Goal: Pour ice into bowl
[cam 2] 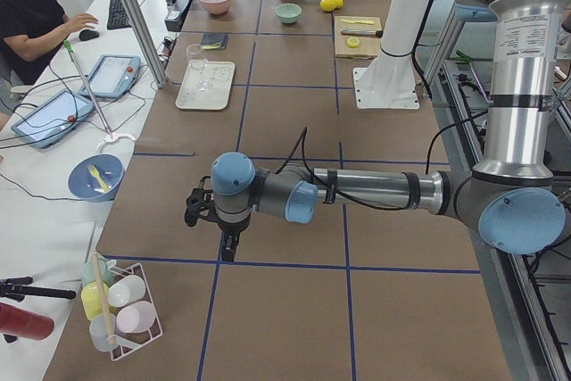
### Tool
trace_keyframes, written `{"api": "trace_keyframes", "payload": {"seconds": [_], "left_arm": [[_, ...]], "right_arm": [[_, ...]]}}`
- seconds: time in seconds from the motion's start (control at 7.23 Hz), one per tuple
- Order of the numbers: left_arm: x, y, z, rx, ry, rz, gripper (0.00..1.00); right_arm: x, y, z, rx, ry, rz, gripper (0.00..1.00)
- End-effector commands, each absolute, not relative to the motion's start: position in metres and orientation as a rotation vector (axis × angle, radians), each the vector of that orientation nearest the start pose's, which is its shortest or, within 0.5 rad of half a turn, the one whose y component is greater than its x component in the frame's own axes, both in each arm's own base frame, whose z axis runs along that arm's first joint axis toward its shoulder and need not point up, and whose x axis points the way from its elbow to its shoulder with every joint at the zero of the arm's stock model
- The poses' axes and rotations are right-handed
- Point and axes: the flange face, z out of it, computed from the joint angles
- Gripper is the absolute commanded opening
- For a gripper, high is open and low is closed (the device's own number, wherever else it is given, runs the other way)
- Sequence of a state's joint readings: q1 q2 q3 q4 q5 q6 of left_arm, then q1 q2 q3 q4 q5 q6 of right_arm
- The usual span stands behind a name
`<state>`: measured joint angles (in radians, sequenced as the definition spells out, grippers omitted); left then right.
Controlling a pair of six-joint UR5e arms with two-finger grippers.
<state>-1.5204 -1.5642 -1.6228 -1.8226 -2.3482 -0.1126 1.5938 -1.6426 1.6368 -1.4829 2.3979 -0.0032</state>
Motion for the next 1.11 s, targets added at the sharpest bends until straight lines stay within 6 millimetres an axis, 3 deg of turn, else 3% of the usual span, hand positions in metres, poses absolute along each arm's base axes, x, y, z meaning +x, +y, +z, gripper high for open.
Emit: {"api": "trace_keyframes", "payload": {"seconds": [0.0,0.14,0.28,0.69,0.97], "left_arm": [[0.006,-0.513,0.552,0.405,0.813,0.216,1.0],[0.007,-0.512,0.524,0.461,0.831,0.2,1.0],[0.016,-0.508,0.502,0.493,0.861,0.16,1.0],[0.02,-0.505,0.492,0.467,0.897,0.072,1.0],[0.023,-0.502,0.478,0.469,0.934,0.016,1.0]], "right_arm": [[0.07,-0.47,0.639,0.121,-0.831,-0.03,1.0],[0.07,-0.487,0.612,0.171,-0.821,-0.055,1.0],[0.063,-0.481,0.638,0.116,-0.839,-0.043,1.0],[0.03,-0.492,0.621,0.081,-0.923,-0.015,1.0],[-0.028,-0.497,0.607,0.072,-0.949,-0.001,1.0]]}}
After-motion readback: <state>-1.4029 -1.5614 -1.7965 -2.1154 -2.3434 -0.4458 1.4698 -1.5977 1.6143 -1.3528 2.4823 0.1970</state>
